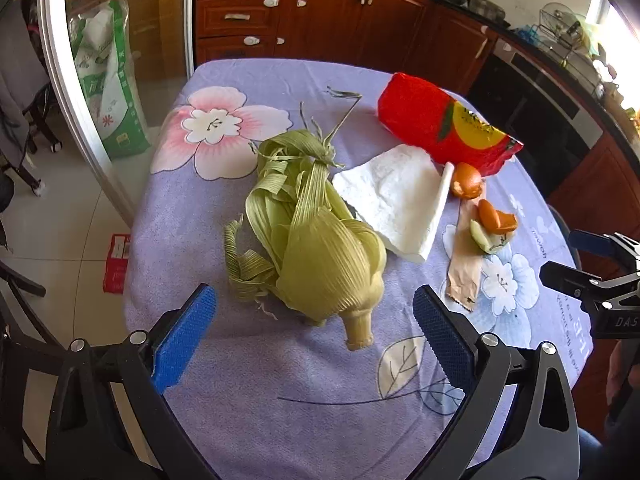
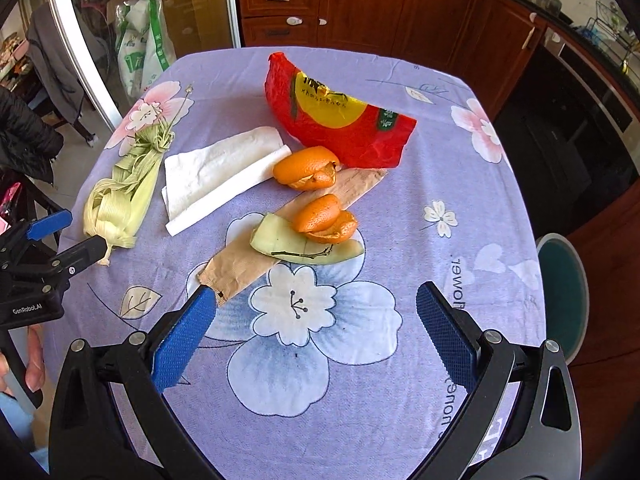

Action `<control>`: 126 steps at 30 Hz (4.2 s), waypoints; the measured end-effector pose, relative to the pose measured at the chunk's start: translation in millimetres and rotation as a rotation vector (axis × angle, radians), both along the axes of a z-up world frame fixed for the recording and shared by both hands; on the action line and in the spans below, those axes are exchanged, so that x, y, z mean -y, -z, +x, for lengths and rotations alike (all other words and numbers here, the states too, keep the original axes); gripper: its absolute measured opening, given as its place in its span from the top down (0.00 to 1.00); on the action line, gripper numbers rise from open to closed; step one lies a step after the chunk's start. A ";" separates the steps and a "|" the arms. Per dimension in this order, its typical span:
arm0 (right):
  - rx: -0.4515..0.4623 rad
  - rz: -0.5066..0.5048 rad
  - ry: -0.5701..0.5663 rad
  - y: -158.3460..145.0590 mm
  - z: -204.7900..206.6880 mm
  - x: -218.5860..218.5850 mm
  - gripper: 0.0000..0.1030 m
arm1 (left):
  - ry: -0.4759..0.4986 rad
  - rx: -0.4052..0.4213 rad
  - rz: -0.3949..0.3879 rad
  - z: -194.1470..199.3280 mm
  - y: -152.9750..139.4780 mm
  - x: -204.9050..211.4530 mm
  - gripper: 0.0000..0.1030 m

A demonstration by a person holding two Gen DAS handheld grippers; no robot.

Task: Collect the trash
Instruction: 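Grasp the pale green corn husks with the left tool and lift them, then grasp the orange peel with the right tool and lift it, then carry corn husks and orange peel over the bin and open both tools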

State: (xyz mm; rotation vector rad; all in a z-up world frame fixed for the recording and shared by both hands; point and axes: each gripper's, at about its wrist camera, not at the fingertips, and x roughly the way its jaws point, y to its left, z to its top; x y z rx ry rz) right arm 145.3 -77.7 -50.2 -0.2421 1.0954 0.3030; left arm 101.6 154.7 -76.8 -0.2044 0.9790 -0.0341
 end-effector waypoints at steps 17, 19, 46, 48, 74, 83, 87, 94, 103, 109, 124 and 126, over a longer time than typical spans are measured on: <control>-0.044 0.039 0.024 15.9 30.9 -13.8 0.07 | 0.027 -0.009 0.004 15.7 21.5 3.1 0.26; -0.047 0.045 0.049 17.7 35.8 -7.6 0.07 | 0.053 0.008 -0.021 12.7 18.0 4.7 0.47; -0.009 0.151 0.123 49.4 59.9 5.5 0.70 | 0.142 0.102 -0.033 51.5 -16.2 50.9 0.61; -0.011 0.178 0.125 46.1 59.8 9.6 0.72 | 0.143 0.106 -0.029 51.1 -17.9 52.7 0.61; 0.056 0.326 0.205 -12.1 15.8 131.9 0.73 | 0.325 0.193 0.031 18.5 -71.7 162.9 0.60; 0.124 0.336 0.340 -26.8 9.7 215.7 0.73 | 0.513 0.182 0.055 30.6 -73.0 247.7 0.60; 0.147 0.332 0.416 -30.2 7.1 265.0 0.73 | 0.594 0.166 0.051 44.3 -73.0 298.0 0.60; 0.155 0.330 0.538 -21.4 3.7 343.8 0.73 | 0.720 0.106 0.036 71.2 -65.2 387.5 0.60; 0.108 0.318 0.669 6.0 6.1 418.0 0.73 | 0.818 0.015 0.044 98.0 -38.5 469.6 0.60; 0.055 0.312 0.704 30.7 17.9 437.3 0.73 | 0.854 -0.045 0.066 117.6 -10.0 511.6 0.60; -0.023 0.275 0.724 63.1 47.4 454.6 0.72 | 0.881 -0.136 0.096 147.3 38.3 554.4 0.59; -0.027 0.271 0.721 63.3 49.3 451.4 0.71 | 0.878 -0.138 0.094 149.0 39.2 555.8 0.59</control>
